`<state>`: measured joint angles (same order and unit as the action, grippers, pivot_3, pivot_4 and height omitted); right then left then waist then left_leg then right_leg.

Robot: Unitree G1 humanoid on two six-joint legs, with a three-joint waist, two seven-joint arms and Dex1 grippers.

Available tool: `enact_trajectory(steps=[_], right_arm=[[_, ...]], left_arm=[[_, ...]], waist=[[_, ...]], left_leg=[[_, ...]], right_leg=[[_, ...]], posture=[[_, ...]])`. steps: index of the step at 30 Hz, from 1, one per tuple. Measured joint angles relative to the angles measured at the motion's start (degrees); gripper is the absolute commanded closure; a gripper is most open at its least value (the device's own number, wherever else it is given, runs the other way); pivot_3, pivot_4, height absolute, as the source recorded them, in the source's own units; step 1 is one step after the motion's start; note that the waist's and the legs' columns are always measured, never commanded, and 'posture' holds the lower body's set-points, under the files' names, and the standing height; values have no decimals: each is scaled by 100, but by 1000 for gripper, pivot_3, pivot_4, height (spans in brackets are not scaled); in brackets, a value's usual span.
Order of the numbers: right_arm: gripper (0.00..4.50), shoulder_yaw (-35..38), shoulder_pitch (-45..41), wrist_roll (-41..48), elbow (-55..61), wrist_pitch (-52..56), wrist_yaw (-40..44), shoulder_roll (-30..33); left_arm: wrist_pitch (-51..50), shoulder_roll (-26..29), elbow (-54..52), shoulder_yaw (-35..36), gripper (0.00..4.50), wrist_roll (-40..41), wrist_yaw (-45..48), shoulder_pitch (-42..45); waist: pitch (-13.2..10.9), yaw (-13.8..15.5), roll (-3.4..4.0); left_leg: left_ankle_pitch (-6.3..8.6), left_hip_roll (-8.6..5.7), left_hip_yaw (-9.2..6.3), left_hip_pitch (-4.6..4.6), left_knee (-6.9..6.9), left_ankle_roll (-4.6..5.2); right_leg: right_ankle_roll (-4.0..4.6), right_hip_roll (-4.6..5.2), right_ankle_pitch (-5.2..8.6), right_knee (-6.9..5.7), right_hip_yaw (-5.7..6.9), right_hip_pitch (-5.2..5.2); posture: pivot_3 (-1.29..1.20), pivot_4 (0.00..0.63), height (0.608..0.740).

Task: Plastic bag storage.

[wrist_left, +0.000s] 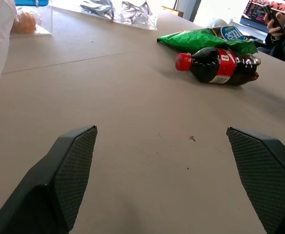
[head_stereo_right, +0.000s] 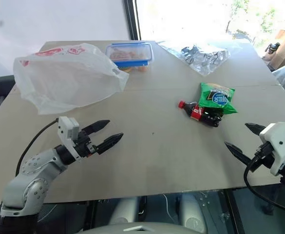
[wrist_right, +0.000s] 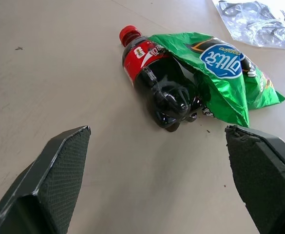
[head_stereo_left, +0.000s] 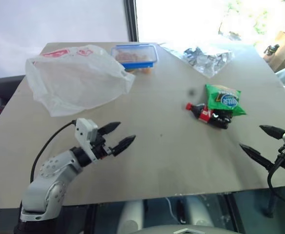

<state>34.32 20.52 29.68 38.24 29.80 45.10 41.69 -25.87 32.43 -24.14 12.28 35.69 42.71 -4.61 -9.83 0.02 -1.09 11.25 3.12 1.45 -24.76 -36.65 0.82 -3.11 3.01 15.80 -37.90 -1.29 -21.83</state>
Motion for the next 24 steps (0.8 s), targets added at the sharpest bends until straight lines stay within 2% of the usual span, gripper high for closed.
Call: enact_trajectory(steps=[3, 6, 12, 14, 17, 18, 21, 22, 24], right_arm=[[20, -4, 4, 80, 27, -6, 5, -50], [20, -161, -144, 233, 266, -117, -68, -254], [20, -276, -447, 609, 599, -569, -111, -589], [20, -357, -460, 784, 774, -666, 20, -571], [20, -435, -459, 983, 842, -787, 224, -461], [20, -435, -465, 986, 813, -799, 234, -446], [20, -493, -587, 984, 664, -828, 262, -431], [20, -615, -716, 980, 550, -879, 314, -354], [20, -671, -751, 977, 526, -896, 332, -349]], left_arm=[[-60, 0, 0, 1, 0, 1, -107, 128], [-213, -48, -69, 17, 0, 65, -444, 738], [-846, -353, -288, 15, 0, 237, -1567, 1670], [-930, -284, -258, -1, 0, -287, -2182, 2090], [-357, 653, -168, -531, 0, -2473, -3187, 2356], [-218, 793, -161, -573, 0, -2896, -3359, 2377], [-200, 865, -145, -585, 0, -3532, -3717, 2548], [-595, 1163, 202, -661, 0, -3897, -3747, 2866], [-805, 1462, 488, -724, 0, -4118, -3663, 3038]], waist=[[-1, 12, -1], [0, 70, 0], [-2, 74, -3], [-2, 75, -5], [-3, 28, -8], [-3, 23, -8], [-4, 53, -9], [-7, 76, -15], [-9, 74, -20]], left_leg=[[0, -1, 2, 1, 8, 0], [-1, 3, 10, 2, 7, -1], [-1, -1, 23, 1, 4, -1], [-1, -1, 15, 2, 4, -1], [-1, -1, 25, 9, 15, -2], [0, -1, 30, 9, 16, -2], [0, -1, 35, 6, 16, -2], [0, -1, 32, 6, 15, -2], [-1, 2, 24, 6, 15, -2]], right_leg=[[-1, -9, 0, 1, 2, -1], [-1, -20, 0, -2, 9, 1], [-24, -20, -13, 0, -1, 1], [-24, -27, -13, -2, 3, 3], [-24, -32, -13, 1, -10, 1], [-24, -30, -13, 3, -13, 0], [-24, -24, -13, 7, -13, 0], [-24, -24, -13, 3, -7, -1], [-24, -29, -13, 1, 1, -3]], posture=[[0, 150, 740], [0, 150, 740], [0, 150, 740], [0, 150, 740], [0, 150, 740], [0, 150, 740], [0, 150, 740], [0, 150, 740], [0, 150, 740]])
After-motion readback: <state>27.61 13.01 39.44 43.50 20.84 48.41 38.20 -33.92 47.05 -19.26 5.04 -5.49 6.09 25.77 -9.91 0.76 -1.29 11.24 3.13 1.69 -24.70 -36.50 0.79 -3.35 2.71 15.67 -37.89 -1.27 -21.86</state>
